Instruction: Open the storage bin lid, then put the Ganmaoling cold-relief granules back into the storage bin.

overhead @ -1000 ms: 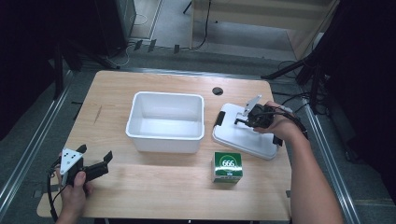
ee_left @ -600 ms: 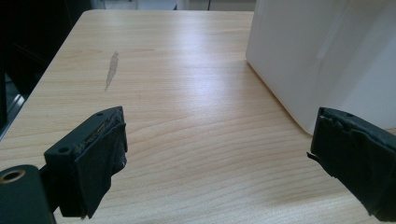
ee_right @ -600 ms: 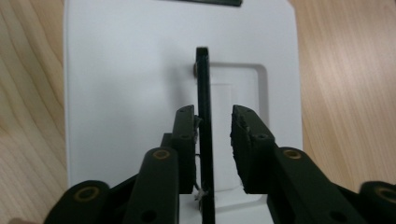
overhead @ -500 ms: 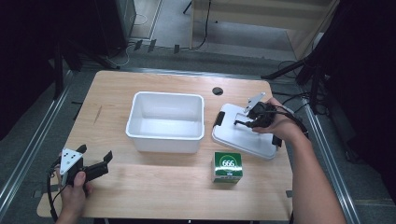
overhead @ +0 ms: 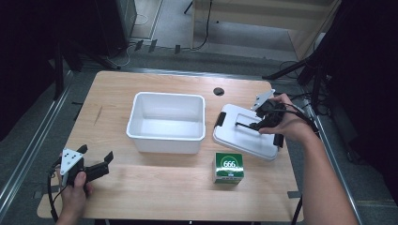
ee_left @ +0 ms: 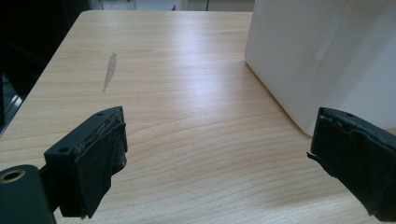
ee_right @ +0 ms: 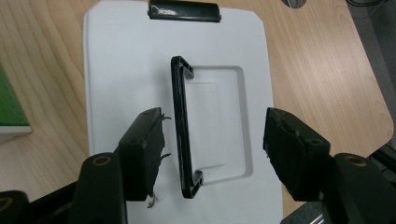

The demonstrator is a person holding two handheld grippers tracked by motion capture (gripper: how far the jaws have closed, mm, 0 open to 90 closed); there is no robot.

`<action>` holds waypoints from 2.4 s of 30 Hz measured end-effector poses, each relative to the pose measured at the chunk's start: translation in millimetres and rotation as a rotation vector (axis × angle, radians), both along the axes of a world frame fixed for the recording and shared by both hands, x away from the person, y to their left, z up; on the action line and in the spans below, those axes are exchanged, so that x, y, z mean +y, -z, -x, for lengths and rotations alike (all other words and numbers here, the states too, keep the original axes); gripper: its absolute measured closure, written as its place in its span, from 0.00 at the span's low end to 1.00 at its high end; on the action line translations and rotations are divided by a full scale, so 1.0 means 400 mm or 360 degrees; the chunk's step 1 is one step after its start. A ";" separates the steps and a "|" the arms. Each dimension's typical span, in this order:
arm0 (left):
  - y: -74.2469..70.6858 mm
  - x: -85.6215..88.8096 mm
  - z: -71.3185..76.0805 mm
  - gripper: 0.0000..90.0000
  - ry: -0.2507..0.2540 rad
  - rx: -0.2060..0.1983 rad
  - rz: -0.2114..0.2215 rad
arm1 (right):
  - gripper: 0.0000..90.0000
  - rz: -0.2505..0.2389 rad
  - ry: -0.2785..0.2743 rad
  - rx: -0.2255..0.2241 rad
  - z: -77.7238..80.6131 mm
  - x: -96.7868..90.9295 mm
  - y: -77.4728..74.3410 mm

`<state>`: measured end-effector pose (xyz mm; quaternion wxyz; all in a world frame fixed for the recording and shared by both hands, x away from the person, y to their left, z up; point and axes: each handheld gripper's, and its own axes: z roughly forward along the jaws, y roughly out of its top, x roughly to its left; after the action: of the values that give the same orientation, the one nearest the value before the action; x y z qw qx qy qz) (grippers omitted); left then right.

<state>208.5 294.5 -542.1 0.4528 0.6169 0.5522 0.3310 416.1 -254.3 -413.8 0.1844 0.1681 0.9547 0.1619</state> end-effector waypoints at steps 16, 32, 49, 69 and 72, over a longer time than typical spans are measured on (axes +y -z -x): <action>0.000 0.000 0.000 0.05 0.0003 0.0006 -0.0012 | 0.02 0.0009 0.0014 0.0036 0.041 0.005 -0.064; 0.000 -0.002 0.000 0.05 0.0007 0.0002 -0.0019 | 0.00 0.0039 -0.0060 0.0081 0.097 0.019 -0.088; 0.000 0.000 0.002 0.05 0.0023 -0.0012 -0.0015 | 0.00 0.0055 -0.0174 0.0075 0.163 0.061 -0.105; 0.000 0.002 0.004 0.05 0.0029 -0.0017 -0.0011 | 0.00 0.0041 -0.0290 0.0062 0.214 0.110 -0.101; 0.000 0.002 0.005 0.05 0.0032 -0.0017 -0.0016 | 0.00 0.0036 -0.0303 0.0070 0.224 0.119 -0.095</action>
<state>206.5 295.3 -542.0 0.4561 0.6229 0.5417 0.3324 326.4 -206.6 -375.8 0.1491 0.0780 0.9720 0.1643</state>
